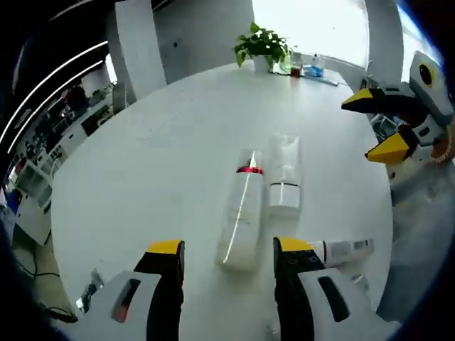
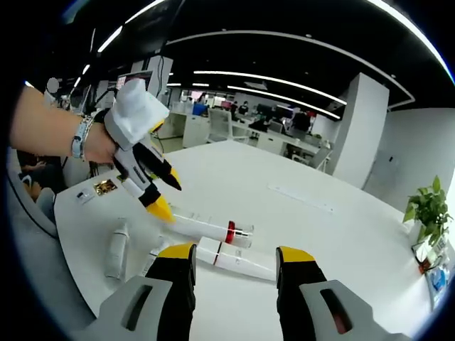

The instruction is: Arrange the skincare products in the storage area until every visible bottle or jar stands upright without overlapping.

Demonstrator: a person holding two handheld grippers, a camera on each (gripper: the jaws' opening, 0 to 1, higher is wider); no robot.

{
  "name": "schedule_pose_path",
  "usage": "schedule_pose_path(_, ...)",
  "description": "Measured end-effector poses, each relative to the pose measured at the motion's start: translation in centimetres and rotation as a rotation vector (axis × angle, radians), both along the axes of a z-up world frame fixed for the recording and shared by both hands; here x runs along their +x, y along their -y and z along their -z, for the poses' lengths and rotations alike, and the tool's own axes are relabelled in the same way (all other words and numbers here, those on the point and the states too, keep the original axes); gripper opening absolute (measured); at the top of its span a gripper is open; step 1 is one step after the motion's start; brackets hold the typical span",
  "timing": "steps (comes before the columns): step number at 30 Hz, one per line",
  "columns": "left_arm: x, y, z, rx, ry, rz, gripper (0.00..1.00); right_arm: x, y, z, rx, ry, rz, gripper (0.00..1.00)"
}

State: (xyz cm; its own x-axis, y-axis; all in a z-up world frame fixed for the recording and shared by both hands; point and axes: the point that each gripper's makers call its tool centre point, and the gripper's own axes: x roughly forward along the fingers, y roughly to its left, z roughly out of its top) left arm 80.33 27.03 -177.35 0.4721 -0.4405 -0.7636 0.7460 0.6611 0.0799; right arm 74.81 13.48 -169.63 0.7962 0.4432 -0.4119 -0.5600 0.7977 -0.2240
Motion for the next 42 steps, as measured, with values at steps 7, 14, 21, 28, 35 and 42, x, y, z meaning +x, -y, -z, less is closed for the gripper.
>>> schedule_pose_path(7, 0.8, 0.7, 2.0, 0.034, -0.078, 0.021, 0.41, -0.1, -0.1, 0.3, -0.006, -0.008, -0.004, 0.41)
schedule_pose_path(14, 0.9, 0.4, 2.8, 0.065, -0.115, 0.024, 0.35, -0.2, -0.4, 0.5, -0.019, -0.011, -0.014, 0.41)
schedule_pose_path(21, 0.2, 0.5, 3.4, 0.096, -0.127, 0.085, 0.27, -0.4, -0.7, 0.6, -0.028, -0.007, -0.031, 0.41)
schedule_pose_path(28, -0.9, -1.4, 3.5, 0.145, -0.157, 0.103, 0.26, -0.6, -1.0, 0.3, -0.011, -0.008, -0.049, 0.41)
schedule_pose_path(35, -2.4, -4.9, 3.8, 0.224, -0.187, 0.117, 0.26, -0.1, -2.2, -0.7, 0.013, -0.002, -0.127, 0.4)
schedule_pose_path(42, -3.5, -6.0, 3.8, 0.245, -0.194, 0.141, 0.26, 1.8, -5.4, -1.0, -0.018, 0.01, -0.356, 0.37)
